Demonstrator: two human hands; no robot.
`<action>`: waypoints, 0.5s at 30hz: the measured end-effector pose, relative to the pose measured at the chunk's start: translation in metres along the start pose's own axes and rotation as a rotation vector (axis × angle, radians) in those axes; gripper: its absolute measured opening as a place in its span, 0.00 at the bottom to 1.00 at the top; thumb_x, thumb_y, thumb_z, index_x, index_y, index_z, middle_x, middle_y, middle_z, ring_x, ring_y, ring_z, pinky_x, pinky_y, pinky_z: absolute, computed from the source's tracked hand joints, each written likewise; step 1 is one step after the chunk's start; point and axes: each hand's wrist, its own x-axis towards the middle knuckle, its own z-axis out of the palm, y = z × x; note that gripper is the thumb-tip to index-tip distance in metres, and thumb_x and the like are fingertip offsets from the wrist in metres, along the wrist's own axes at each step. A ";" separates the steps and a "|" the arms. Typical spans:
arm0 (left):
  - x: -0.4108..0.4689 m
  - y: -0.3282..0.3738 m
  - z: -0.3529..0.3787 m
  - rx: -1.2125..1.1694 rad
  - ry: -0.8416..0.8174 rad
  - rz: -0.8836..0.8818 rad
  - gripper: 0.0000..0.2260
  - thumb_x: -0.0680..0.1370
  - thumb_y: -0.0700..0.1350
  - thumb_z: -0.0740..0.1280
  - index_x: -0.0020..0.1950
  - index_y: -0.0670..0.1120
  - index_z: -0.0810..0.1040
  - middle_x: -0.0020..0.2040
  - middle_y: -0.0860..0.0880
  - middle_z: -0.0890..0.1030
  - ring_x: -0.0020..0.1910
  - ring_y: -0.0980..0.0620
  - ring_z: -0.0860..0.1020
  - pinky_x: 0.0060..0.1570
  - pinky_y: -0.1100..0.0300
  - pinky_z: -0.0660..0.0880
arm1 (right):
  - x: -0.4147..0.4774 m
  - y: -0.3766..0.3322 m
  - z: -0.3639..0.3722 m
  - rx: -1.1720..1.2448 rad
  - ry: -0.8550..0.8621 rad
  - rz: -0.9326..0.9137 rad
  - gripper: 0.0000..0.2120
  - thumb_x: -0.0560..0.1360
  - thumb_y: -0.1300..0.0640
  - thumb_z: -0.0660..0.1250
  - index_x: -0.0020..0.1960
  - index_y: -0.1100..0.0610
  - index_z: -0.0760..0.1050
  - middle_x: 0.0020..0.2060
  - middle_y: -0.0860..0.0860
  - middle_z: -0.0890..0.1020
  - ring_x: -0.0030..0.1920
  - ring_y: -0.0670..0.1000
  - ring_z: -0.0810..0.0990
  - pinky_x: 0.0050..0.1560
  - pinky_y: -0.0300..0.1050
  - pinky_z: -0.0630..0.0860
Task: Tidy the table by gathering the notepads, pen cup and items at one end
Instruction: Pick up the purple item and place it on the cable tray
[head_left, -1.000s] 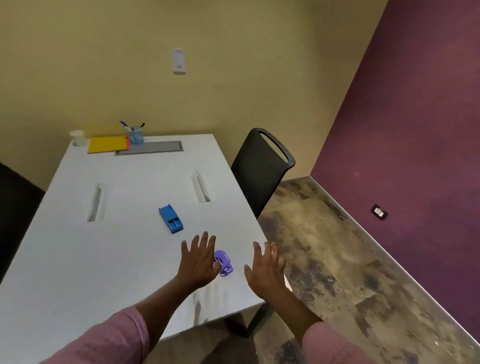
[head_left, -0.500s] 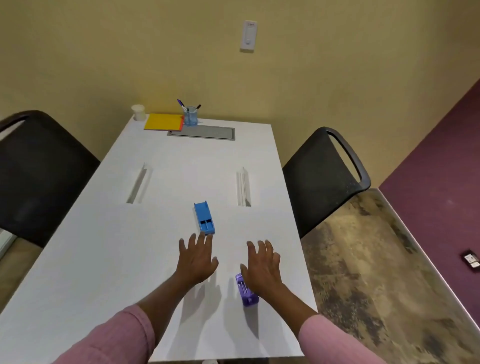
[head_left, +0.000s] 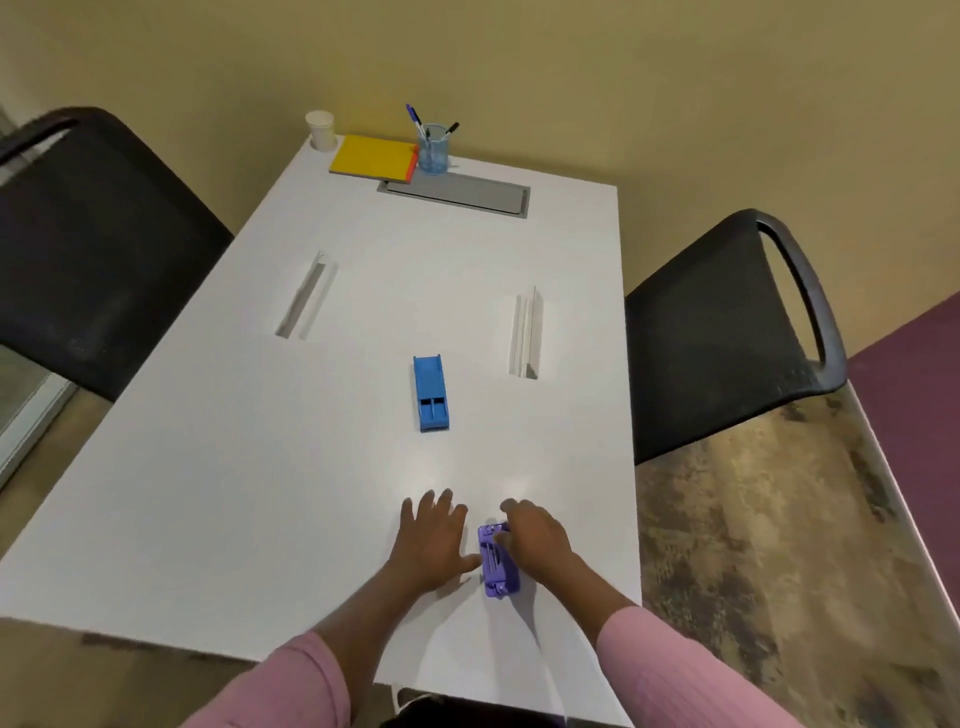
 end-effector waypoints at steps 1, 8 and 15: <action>-0.001 0.004 0.006 -0.001 -0.008 -0.014 0.36 0.72 0.69 0.59 0.73 0.49 0.61 0.78 0.44 0.57 0.76 0.41 0.54 0.71 0.39 0.51 | 0.002 0.001 0.002 0.002 -0.010 -0.004 0.14 0.78 0.52 0.61 0.60 0.57 0.71 0.54 0.56 0.78 0.55 0.58 0.77 0.53 0.50 0.74; -0.007 0.029 0.032 -0.064 0.005 -0.166 0.34 0.74 0.70 0.55 0.73 0.50 0.62 0.77 0.44 0.58 0.75 0.41 0.56 0.72 0.40 0.50 | 0.022 0.008 0.009 0.192 -0.070 0.047 0.10 0.74 0.54 0.67 0.52 0.59 0.75 0.49 0.54 0.81 0.49 0.56 0.79 0.48 0.47 0.75; -0.021 0.054 0.041 -0.119 0.068 -0.363 0.28 0.77 0.67 0.52 0.69 0.51 0.68 0.76 0.45 0.62 0.73 0.44 0.60 0.70 0.47 0.55 | 0.025 0.024 0.010 0.420 -0.203 0.008 0.18 0.67 0.65 0.70 0.28 0.54 0.63 0.31 0.54 0.67 0.36 0.52 0.64 0.38 0.44 0.63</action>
